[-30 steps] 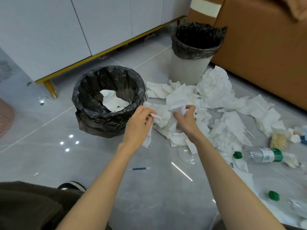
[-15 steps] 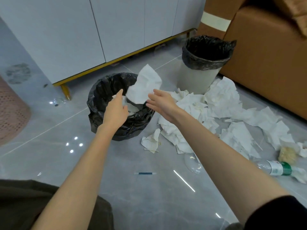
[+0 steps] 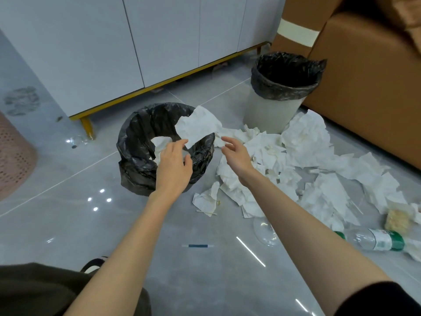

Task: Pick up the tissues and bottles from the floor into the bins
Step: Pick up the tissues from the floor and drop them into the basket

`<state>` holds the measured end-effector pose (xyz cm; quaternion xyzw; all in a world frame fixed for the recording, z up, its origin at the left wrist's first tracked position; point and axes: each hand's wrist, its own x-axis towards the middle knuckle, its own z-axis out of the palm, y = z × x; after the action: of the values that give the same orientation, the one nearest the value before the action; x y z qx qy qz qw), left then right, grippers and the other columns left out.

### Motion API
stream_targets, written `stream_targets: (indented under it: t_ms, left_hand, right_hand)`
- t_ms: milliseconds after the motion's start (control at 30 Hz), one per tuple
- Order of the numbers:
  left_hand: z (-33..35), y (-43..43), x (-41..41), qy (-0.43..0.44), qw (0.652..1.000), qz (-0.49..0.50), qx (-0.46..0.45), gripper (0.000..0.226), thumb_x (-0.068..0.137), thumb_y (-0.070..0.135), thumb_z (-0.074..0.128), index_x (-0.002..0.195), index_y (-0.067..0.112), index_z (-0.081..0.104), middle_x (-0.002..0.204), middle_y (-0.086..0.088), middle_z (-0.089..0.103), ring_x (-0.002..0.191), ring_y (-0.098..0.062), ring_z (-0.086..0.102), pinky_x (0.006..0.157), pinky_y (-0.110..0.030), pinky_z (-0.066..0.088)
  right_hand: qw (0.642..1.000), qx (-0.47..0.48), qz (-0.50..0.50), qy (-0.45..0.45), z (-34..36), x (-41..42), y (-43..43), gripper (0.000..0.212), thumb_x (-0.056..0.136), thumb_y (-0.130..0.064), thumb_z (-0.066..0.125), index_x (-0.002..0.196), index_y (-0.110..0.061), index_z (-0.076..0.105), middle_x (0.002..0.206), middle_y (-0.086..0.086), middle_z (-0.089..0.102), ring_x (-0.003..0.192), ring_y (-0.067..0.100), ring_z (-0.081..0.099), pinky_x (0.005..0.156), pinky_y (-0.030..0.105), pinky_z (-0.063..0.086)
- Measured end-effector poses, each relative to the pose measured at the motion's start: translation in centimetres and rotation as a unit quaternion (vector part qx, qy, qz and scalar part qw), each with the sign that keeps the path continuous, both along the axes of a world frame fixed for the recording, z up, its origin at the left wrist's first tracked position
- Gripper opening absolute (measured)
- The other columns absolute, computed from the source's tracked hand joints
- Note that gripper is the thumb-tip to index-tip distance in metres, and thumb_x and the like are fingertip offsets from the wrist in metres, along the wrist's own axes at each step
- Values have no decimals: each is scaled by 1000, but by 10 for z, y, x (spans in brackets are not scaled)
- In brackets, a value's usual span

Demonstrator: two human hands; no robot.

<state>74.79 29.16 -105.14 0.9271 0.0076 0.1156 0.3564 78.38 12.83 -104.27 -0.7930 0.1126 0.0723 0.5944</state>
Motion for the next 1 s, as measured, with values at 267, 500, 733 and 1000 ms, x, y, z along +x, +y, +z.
stream_targets:
  t_ms: [267, 500, 733, 1000]
  left_hand:
    - [-1, 9, 45, 107, 993, -39, -10, 44, 99, 19, 42, 142, 17, 38, 142, -9, 41, 134, -23, 33, 107, -36, 30]
    - [-6, 7, 54, 92, 995, -17, -22, 44, 98, 18, 42, 142, 16, 39, 146, -5, 39, 136, -21, 32, 107, -37, 32]
    - [4, 24, 50, 86, 996, 32, -21, 44, 97, 16, 44, 141, 18, 40, 146, -5, 38, 135, -23, 35, 106, -37, 34]
    - [8, 29, 45, 79, 995, 32, -47, 43, 97, 16, 43, 141, 19, 40, 146, -6, 37, 134, -23, 35, 103, -36, 36]
  right_hand:
    - [993, 51, 59, 90, 16, 53, 28, 46, 104, -32, 27, 149, -25, 26, 155, 2, 26, 140, 21, 27, 110, 35, 25]
    - [999, -6, 42, -24, 20, 74, 36, 40, 102, -27, 38, 136, -11, 50, 143, 3, 47, 134, 21, 40, 105, 29, 32]
    - [984, -119, 131, 3, 2, 84, 51, 42, 101, -29, 30, 133, -13, 52, 143, 7, 47, 135, 28, 37, 114, 45, 26]
    - [954, -248, 138, -100, -9, 75, 45, 33, 101, -22, 27, 117, -13, 55, 119, 6, 50, 125, 35, 38, 102, 45, 32]
